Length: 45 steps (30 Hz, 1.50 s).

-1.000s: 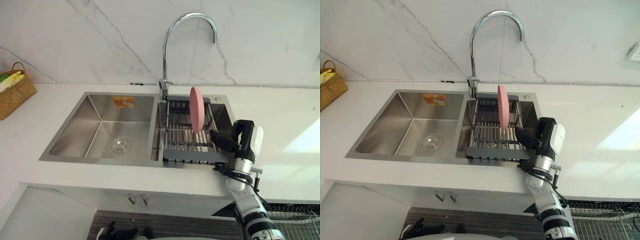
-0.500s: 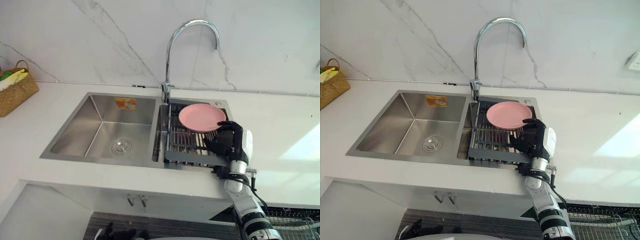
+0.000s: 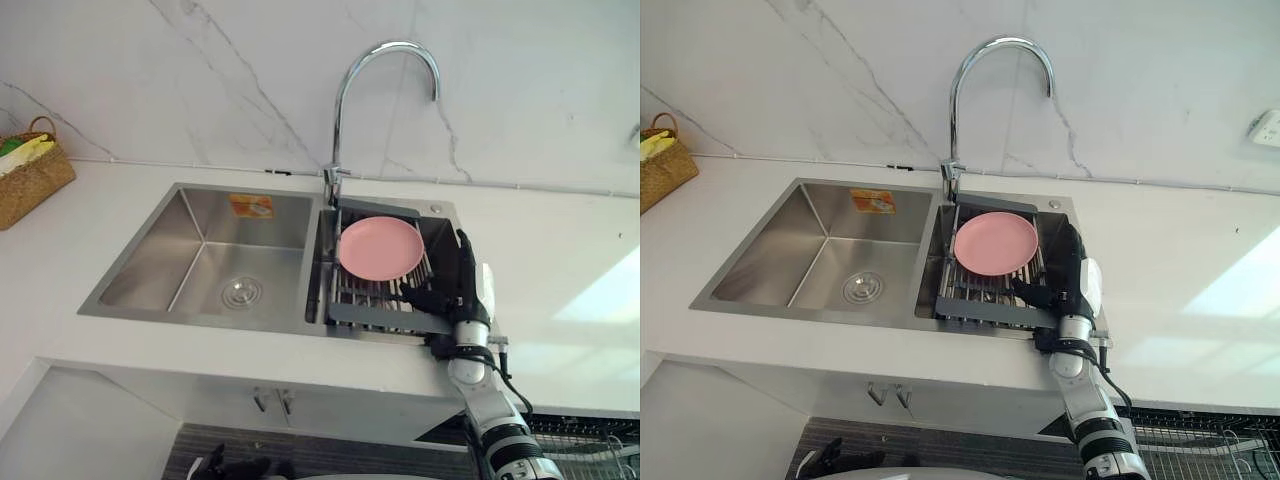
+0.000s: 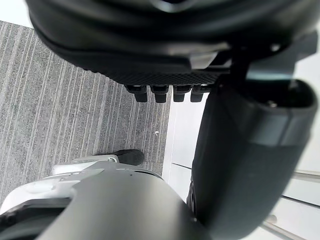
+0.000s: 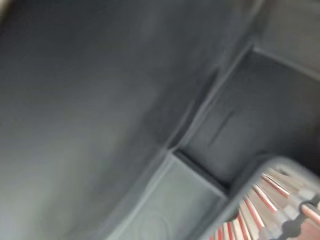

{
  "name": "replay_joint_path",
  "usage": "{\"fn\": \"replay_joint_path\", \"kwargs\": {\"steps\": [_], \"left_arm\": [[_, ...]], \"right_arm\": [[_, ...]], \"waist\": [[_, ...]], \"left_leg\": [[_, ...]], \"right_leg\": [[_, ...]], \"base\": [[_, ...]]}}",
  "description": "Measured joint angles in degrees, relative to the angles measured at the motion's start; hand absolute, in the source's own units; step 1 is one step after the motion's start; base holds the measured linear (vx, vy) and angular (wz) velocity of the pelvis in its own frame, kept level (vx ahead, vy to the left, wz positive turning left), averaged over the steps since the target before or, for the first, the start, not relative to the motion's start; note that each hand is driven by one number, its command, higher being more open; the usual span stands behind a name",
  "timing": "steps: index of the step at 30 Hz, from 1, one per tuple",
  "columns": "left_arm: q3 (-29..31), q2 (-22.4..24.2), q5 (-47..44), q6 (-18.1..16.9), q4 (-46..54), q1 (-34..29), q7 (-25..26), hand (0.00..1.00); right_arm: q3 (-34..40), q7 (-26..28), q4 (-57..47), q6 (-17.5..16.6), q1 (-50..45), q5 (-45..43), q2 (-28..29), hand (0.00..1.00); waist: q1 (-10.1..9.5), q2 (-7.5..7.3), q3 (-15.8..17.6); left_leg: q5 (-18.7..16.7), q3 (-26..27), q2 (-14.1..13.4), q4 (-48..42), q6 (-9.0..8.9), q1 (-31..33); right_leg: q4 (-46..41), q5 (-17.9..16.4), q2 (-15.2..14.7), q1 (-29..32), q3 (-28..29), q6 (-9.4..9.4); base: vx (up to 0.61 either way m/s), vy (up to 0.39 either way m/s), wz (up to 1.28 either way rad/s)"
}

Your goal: Walk over to the sink, pick up the cup, carry it to the dishwasher, place the cup inside the dishwasher, then close the dishwasher door

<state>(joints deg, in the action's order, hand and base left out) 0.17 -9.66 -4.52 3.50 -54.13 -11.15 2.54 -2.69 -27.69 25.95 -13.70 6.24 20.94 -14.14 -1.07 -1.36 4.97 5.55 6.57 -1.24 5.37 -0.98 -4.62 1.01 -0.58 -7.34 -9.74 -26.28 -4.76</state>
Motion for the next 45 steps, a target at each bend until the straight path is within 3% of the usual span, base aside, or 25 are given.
{"fn": "replay_joint_path", "kwargs": {"steps": [9,17,32,33,40,45], "left_arm": [[0.58,-0.11,0.04,0.05,0.08,0.03,-0.23,1.0],[0.62,-0.23,0.01,0.51,0.23,0.05,-0.43,1.0],[0.51,-0.41,-0.04,1.02,0.23,0.08,-1.41,1.0],[0.49,-0.42,-0.04,1.02,0.27,0.12,-1.48,1.0],[0.45,-0.49,-0.04,1.03,0.32,0.2,-1.75,1.0],[0.03,-0.93,-0.05,1.02,0.6,0.88,-2.33,1.0]], "right_arm": [[-3.89,0.86,-3.21,0.17,0.07,12.85,-4.02,1.0],[-8.47,5.9,-3.57,0.21,2.92,18.95,-8.93,1.0],[-15.84,9.43,4.05,1.18,11.35,21.99,-13.12,1.0],[-16.12,9.35,4.67,1.25,11.85,22.06,-13.15,0.0],[-18.11,8.4,6.02,1.73,13.47,23.85,-13.99,0.0],[-20.23,8.05,9.46,1.83,16.1,29.37,-15.65,0.0]], "waist": [[-0.34,-0.01,0.0],[-0.61,0.03,-0.02],[-0.68,0.11,-0.03],[-0.77,0.11,-0.02],[-0.84,0.05,0.02],[-2.37,-0.56,0.45]], "left_leg": [[-0.04,0.18,0.03,0.0,0.07,0.39],[0.2,-0.17,0.08,0.0,0.09,0.67],[1.18,-1.28,-0.19,0.0,-0.07,1.4],[1.13,-1.27,-0.24,0.0,0.01,1.54],[1.27,-1.19,-0.28,-0.01,0.05,1.75],[1.41,-1.47,-0.29,-0.01,0.09,2.11]], "right_leg": [[-0.07,0.04,-0.07,0.5,0.05,-0.06],[-0.08,0.08,-0.09,0.73,-0.22,-0.09],[0.39,0.15,0.48,0.77,-2.0,-0.01],[0.43,0.2,0.5,0.85,-2.17,0.07],[0.46,0.38,0.52,0.96,-2.41,0.14],[0.42,0.41,0.52,0.94,-3.09,0.15]], "base": [[0.0,0.0,0.0],[0.0,0.0,0.01],[-0.02,0.002,0.04],[0.0,0.0,0.0],[0.0,0.0,0.0],[0.02,-0.003,0.07]]}}
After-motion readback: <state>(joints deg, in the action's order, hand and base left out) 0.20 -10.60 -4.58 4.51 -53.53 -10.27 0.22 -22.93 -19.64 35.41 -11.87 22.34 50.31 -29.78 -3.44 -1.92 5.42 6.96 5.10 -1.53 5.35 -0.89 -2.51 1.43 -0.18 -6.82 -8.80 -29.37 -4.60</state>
